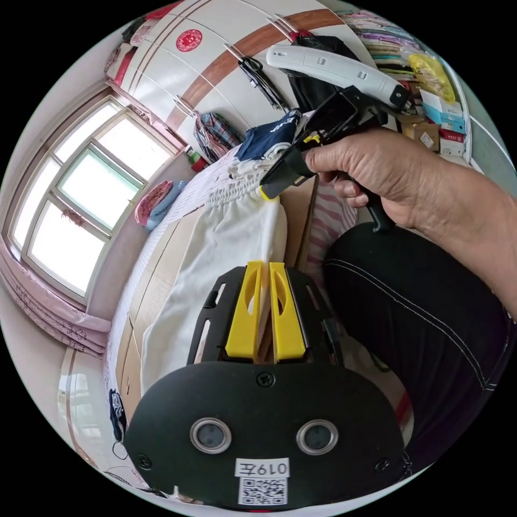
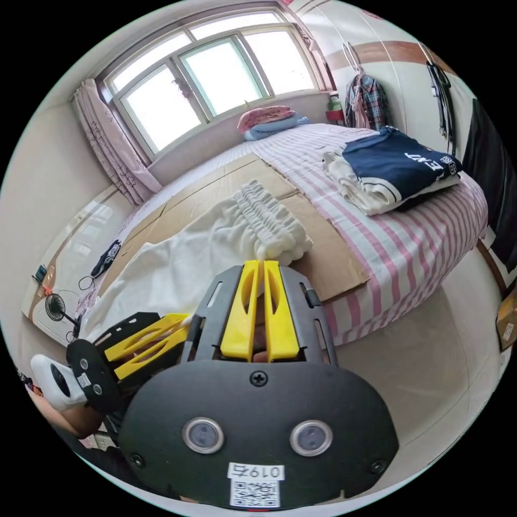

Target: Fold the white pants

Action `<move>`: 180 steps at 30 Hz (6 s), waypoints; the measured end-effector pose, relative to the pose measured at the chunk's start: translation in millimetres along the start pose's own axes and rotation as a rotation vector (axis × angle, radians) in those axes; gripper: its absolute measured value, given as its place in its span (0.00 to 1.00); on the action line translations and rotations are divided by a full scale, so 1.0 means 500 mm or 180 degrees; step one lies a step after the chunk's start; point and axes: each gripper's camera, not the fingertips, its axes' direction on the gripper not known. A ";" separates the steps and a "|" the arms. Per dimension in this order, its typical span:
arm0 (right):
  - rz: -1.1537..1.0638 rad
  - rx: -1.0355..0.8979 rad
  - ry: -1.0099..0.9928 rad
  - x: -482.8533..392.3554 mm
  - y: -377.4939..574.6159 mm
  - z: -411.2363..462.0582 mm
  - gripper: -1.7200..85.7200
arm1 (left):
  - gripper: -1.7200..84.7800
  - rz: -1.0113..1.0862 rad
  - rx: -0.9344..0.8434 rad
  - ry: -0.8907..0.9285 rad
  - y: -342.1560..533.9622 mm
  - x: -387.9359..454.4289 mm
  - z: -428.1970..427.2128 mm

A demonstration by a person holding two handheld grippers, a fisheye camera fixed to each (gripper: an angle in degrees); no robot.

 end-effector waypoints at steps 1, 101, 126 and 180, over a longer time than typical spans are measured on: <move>0.0053 -0.0024 -0.0052 0.008 0.003 0.012 0.02 | 0.04 -0.0008 -0.0020 0.0018 0.001 0.000 0.005; -0.3516 -0.0198 -0.0354 -0.955 0.793 0.801 0.02 | 0.11 -0.2958 -0.0713 -0.0315 1.337 -0.590 -0.115; -0.2895 -0.2858 -0.1830 -1.883 -0.030 1.299 0.15 | 0.11 -0.3286 -0.0892 0.0444 1.548 -0.618 0.172; -0.3317 -0.2513 -0.2532 -2.354 -0.070 1.412 0.05 | 0.06 -0.4748 0.0160 -0.0243 2.191 -0.388 0.104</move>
